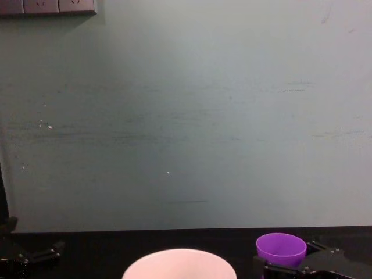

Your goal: Pick up the cup and pour the mung beans from the cup into the bowl.

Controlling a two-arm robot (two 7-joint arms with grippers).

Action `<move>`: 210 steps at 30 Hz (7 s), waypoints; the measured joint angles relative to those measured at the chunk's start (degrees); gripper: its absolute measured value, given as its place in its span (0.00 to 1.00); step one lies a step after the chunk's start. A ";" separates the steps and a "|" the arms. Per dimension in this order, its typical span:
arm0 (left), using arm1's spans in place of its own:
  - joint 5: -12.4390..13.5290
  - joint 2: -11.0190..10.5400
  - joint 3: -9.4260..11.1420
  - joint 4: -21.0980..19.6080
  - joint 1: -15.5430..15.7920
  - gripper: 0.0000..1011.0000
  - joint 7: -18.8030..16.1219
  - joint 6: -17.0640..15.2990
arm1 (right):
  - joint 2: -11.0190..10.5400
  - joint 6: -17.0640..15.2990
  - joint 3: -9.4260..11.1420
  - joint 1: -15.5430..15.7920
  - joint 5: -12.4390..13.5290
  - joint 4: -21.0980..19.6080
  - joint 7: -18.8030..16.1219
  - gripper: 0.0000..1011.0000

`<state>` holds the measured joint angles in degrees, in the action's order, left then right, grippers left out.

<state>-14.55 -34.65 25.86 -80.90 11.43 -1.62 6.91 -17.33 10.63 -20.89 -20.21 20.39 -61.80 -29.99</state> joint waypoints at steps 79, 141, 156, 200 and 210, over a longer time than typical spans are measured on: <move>0.00 0.00 0.00 0.00 0.00 0.99 0.00 0.00 | -14.17 -26.62 7.39 5.08 14.52 -40.14 7.70 0.74; 0.00 0.00 0.00 0.00 0.00 0.99 0.00 0.00 | -14.45 -26.78 7.14 4.85 14.84 -40.59 7.92 0.74; 0.00 0.00 0.00 0.00 0.00 0.99 0.00 0.00 | -14.45 -26.78 7.14 4.85 14.85 -40.59 7.92 0.74; 0.00 0.00 0.00 0.00 0.00 0.99 0.00 0.00 | -14.45 -26.78 7.14 4.85 14.85 -40.59 7.92 0.74; 0.00 0.00 0.00 0.00 0.00 0.99 0.00 0.00 | -14.45 -26.78 7.14 4.85 14.85 -40.60 7.92 0.74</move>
<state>-14.55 -34.65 25.86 -80.90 11.43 -1.62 6.91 -31.79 -16.15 -13.75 -15.35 35.24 -102.40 -22.07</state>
